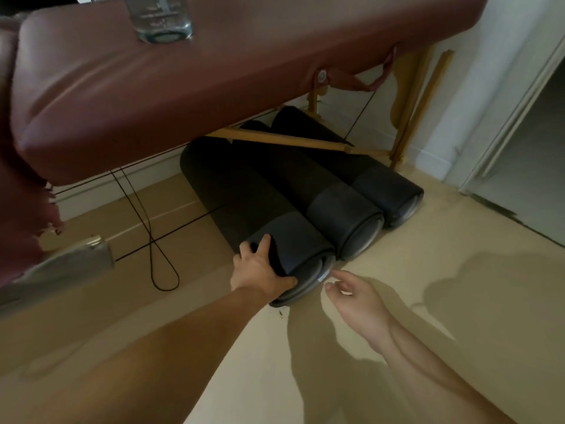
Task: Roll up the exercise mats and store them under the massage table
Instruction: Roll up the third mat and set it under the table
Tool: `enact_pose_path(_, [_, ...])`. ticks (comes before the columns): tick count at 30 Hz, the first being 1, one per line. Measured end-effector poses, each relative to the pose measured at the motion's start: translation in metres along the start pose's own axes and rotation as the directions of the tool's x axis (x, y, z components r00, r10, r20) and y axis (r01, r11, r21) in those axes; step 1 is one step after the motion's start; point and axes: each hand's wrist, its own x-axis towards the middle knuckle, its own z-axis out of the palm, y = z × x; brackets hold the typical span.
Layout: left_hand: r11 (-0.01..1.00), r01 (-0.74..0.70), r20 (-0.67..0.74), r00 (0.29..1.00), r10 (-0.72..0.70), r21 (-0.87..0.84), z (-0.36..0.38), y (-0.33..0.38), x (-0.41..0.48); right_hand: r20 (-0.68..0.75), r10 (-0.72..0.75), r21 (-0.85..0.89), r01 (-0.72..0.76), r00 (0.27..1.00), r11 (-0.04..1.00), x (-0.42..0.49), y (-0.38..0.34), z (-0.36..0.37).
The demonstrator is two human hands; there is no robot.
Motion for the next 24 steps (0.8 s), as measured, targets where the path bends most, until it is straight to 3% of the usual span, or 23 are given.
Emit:
enact_pose_path(2, [0.999,-0.044,-0.037,0.998,0.045,0.029,0.003,0.007,-0.016,-0.025,0.011,-0.026,-0.012,1.000,1.000,-0.008,-0.001,-0.012])
enact_pose_path(6, [0.985,-0.168,0.026,0.985,0.169,-0.042,-0.006,0.040,-0.042,-0.110,0.010,-0.072,-0.018,0.994,0.997,-0.033,-0.008,-0.053])
enact_pose_path(11, [0.958,-0.256,0.206,0.938,0.278,-0.130,-0.048,0.133,-0.113,-0.206,0.094,-0.171,-0.130,0.974,0.977,-0.117,-0.039,-0.149])
enact_pose_path(17, [0.895,-0.390,0.403,0.799,0.446,-0.216,-0.145,0.266,-0.277,-0.268,0.224,-0.149,-0.270,0.937,0.951,-0.283,-0.139,-0.274])
enact_pose_path(24, [0.853,-0.436,0.585,0.625,0.517,-0.288,-0.288,0.379,-0.482,-0.358,0.347,-0.191,-0.432,0.867,0.881,-0.504,-0.245,-0.376])
